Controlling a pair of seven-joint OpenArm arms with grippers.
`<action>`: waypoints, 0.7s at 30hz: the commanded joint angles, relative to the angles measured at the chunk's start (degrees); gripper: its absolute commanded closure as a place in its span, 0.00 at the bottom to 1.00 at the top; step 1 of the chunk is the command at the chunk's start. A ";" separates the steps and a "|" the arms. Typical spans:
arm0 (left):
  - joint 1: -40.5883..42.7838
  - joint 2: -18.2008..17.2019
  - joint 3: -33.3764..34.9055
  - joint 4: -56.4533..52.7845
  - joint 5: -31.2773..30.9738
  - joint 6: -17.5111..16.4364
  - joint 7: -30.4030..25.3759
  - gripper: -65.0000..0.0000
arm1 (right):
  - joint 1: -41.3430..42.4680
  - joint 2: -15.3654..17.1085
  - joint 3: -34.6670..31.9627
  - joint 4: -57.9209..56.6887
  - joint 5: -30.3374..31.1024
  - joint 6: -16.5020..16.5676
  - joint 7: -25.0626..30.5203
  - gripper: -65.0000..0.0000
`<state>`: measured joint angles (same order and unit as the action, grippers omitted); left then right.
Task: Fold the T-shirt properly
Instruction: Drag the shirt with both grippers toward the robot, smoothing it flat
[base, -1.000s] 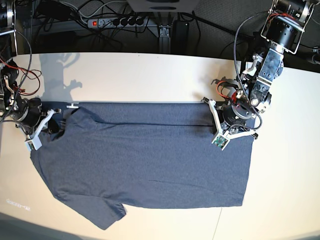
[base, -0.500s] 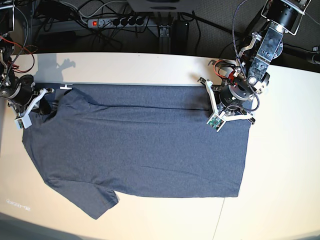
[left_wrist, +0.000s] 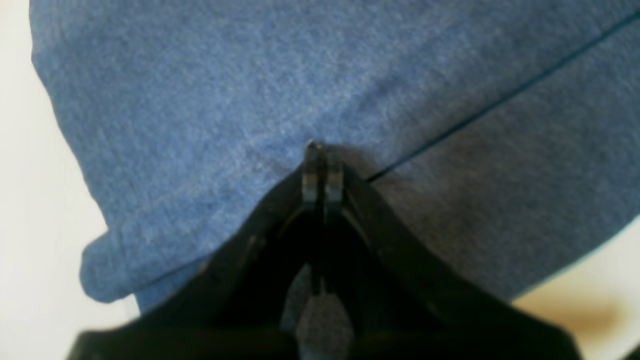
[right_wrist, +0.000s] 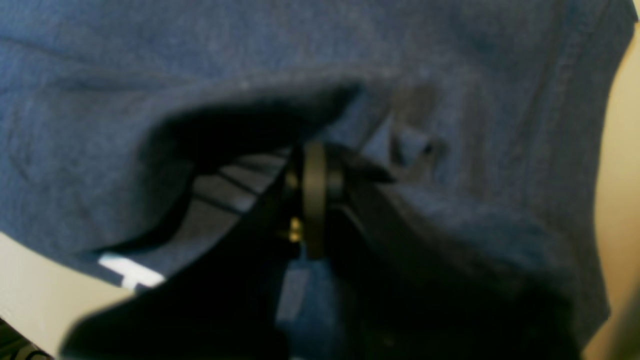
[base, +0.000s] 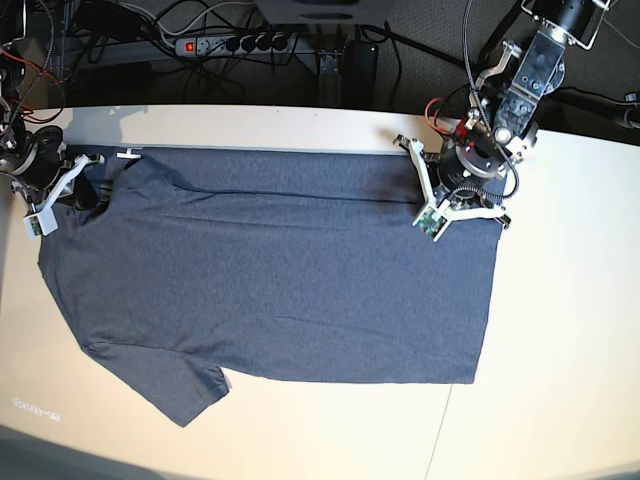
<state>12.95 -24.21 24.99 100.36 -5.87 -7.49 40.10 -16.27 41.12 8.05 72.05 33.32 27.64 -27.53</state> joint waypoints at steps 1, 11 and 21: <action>1.46 -0.72 0.04 0.20 -0.22 0.85 5.11 1.00 | -1.73 1.05 -0.17 -0.90 -4.81 -0.37 -7.72 1.00; 2.64 -0.72 0.04 0.85 0.79 0.90 5.20 1.00 | -5.01 1.07 0.61 -0.90 -4.81 -0.39 -8.33 1.00; 5.51 -0.70 0.04 3.87 1.01 0.90 5.14 1.00 | -6.14 1.09 3.78 -0.90 -4.81 -0.37 -8.33 1.00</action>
<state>17.78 -24.29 25.02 104.38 -4.95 -7.35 40.53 -20.78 41.25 11.92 72.38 34.76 28.32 -27.20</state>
